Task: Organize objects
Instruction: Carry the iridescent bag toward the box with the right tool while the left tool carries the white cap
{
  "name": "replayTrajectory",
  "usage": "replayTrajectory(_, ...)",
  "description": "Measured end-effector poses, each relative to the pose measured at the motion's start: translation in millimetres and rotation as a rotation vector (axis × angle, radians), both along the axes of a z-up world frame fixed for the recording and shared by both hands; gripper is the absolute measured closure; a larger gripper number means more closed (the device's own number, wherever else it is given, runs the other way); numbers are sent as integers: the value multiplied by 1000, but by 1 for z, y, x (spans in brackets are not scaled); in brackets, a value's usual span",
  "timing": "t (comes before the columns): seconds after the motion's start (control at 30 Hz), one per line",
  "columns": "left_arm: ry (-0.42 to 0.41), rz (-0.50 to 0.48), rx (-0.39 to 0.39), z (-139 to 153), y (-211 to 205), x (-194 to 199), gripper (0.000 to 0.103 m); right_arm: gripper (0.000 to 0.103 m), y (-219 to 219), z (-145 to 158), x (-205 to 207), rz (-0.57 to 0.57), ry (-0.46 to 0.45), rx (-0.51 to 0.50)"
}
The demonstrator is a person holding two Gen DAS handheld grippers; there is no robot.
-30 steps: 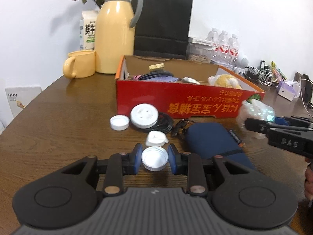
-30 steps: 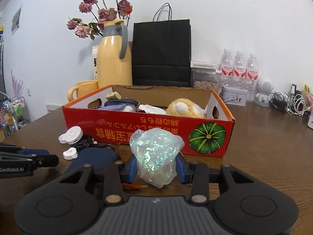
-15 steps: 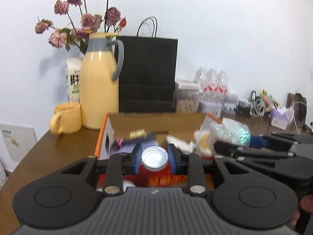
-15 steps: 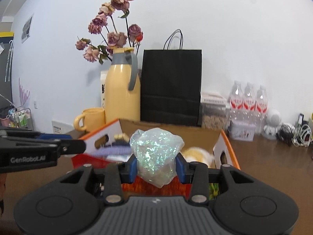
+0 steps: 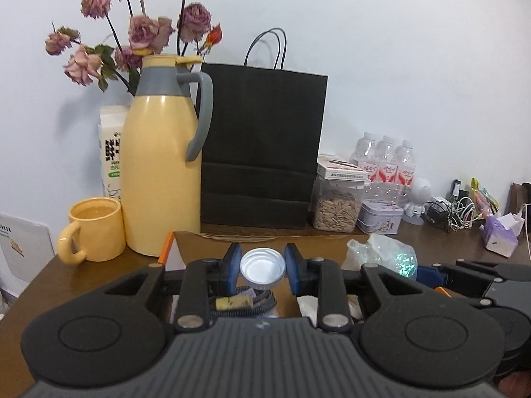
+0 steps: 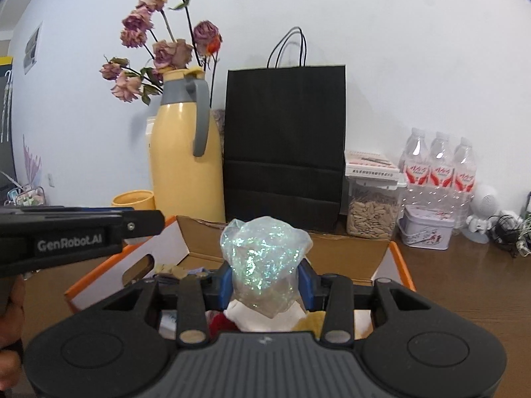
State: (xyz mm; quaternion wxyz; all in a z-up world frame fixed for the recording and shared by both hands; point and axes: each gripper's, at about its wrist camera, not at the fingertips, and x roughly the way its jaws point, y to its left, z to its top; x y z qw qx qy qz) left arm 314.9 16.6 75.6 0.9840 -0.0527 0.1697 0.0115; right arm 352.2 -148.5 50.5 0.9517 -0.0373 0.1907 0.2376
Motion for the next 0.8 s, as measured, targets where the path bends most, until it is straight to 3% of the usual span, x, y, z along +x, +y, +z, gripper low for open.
replayTrajectory(0.2, 34, 0, -45, -8, 7, 35, 74, 65, 8, -13, 35, -4, 44, 2)
replayTrajectory(0.57, 95, -42, 3, -29, 1, 46, 74, 62, 9, -30, 39, -11, 87, -48)
replayTrajectory(0.67, 89, -39, 19, -29, -1, 44, 71, 51, 8, -29, 36, -9, 86, -51)
replayTrajectory(0.73, 83, -37, 25, -29, -1, 43, 60, 33, 7, -28, 35, -15, 81, -52)
replayTrajectory(0.8, 76, -29, 26, -27, -2, 42, 39, 21, 6, -27, 34, -25, 73, -50)
